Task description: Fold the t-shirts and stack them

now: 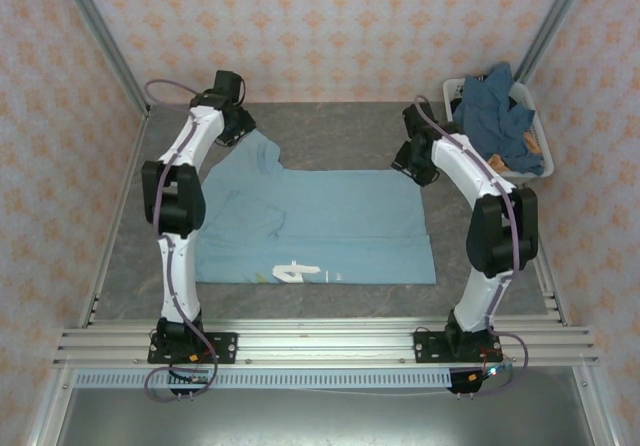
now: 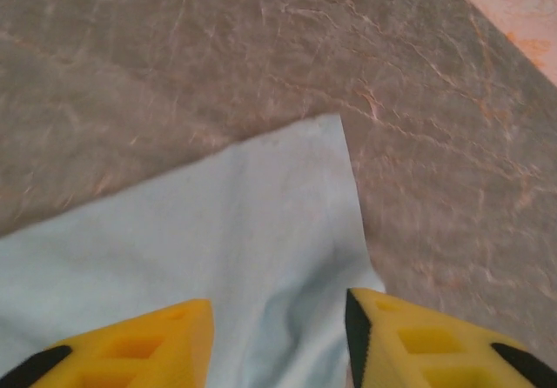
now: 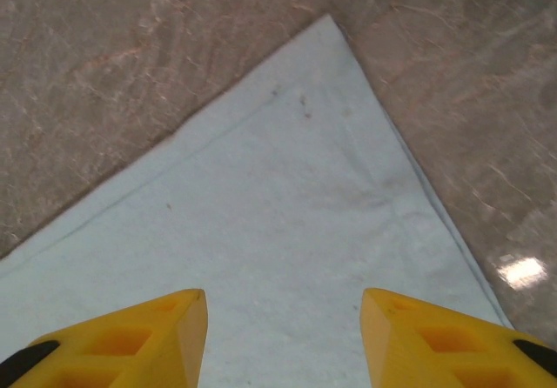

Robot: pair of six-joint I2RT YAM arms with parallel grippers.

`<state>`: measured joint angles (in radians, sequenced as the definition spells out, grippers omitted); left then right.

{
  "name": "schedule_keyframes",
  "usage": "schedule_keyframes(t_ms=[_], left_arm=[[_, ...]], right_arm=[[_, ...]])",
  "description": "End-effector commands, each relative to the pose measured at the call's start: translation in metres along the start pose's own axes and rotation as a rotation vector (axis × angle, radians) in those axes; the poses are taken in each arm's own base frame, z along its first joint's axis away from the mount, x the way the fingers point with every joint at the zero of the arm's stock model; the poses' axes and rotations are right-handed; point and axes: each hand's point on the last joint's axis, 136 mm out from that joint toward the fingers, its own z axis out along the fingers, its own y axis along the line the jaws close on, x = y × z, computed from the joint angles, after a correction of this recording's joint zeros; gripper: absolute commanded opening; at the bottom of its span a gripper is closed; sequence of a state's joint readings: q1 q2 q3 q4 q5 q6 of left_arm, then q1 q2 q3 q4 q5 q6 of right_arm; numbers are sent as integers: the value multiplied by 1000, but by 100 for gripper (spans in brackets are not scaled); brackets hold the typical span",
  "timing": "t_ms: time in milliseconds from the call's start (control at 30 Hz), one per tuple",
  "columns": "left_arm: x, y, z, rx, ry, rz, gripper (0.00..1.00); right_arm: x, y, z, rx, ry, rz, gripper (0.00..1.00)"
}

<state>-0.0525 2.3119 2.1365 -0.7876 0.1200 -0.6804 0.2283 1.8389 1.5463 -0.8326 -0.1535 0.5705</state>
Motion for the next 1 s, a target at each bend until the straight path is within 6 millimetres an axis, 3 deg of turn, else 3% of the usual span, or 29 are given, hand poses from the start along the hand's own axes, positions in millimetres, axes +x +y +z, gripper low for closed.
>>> schedule_keyframes(t_ms=[0, 167, 367, 500, 667, 800, 967], left_arm=[[-25, -7, 14, -34, -79, 58, 50], [-44, -20, 51, -24, -136, 62, 55], [-51, -18, 81, -41, -203, 59, 57], [-33, -18, 98, -50, -154, 81, 58], [5, -24, 107, -112, -84, 201, 59], [30, 5, 110, -251, -9, 231, 59], [47, 30, 113, -323, 82, 237, 55]], right_arm=[[-12, 14, -1, -33, -14, -41, 50], [-20, 20, 6, -28, -18, -70, 50], [-17, 18, 8, -32, -1, -66, 50], [-11, 14, 9, -39, 10, -57, 50], [-5, 12, 11, -46, 25, -51, 50], [-3, 13, 13, -52, 31, -52, 50], [-5, 16, 12, -61, 30, -52, 50]])
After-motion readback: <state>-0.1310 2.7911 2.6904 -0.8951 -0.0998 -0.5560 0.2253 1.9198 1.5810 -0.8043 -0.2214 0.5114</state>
